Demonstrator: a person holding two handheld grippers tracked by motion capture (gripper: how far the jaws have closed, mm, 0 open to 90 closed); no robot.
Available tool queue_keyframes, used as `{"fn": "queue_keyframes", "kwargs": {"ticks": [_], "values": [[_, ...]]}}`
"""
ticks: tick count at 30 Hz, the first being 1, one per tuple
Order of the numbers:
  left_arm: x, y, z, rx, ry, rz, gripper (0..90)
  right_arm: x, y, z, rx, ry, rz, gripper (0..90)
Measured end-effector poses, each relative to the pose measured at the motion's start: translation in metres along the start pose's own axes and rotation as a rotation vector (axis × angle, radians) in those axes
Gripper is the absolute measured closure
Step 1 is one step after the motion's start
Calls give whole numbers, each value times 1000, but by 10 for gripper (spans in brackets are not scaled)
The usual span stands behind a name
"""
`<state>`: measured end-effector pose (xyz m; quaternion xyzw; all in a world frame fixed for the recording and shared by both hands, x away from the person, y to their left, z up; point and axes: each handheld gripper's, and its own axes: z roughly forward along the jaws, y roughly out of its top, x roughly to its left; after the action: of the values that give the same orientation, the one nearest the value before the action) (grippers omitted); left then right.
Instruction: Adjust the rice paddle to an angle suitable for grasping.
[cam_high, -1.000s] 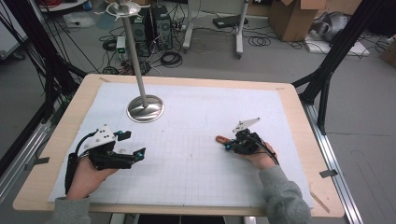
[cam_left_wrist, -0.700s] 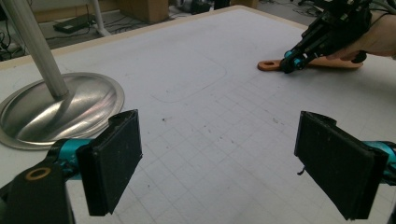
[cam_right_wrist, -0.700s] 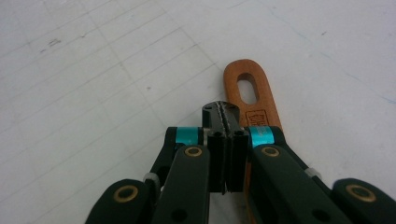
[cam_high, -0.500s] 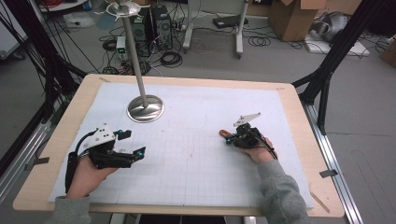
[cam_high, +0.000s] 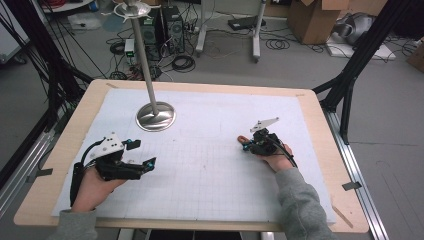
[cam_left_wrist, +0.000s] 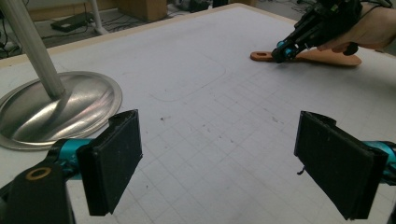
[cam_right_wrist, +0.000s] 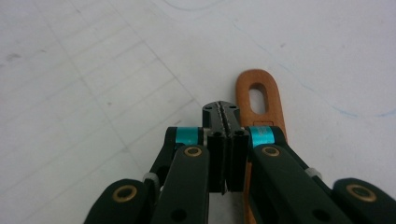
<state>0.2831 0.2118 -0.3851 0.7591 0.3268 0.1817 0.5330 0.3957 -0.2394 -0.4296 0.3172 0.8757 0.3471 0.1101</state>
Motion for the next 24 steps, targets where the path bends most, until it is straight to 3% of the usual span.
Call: {"fn": "queue_keyframes", "kwargs": {"ticks": [5, 10, 19, 24], "values": [[0, 2, 2, -2, -6, 0, 153, 3, 2, -14, -55, -9, -35, 720], [-1, 4, 6, -3, -16, 1, 153, -1, -3, -27, -79, -2, -26, 537], [0, 7, 13, 0, -31, 6, 158, -10, -13, -45, -97, 45, 59, 195], [-1, 8, 15, 3, -36, 6, 160, -12, -16, -51, -102, 33, 66, 144]]}}
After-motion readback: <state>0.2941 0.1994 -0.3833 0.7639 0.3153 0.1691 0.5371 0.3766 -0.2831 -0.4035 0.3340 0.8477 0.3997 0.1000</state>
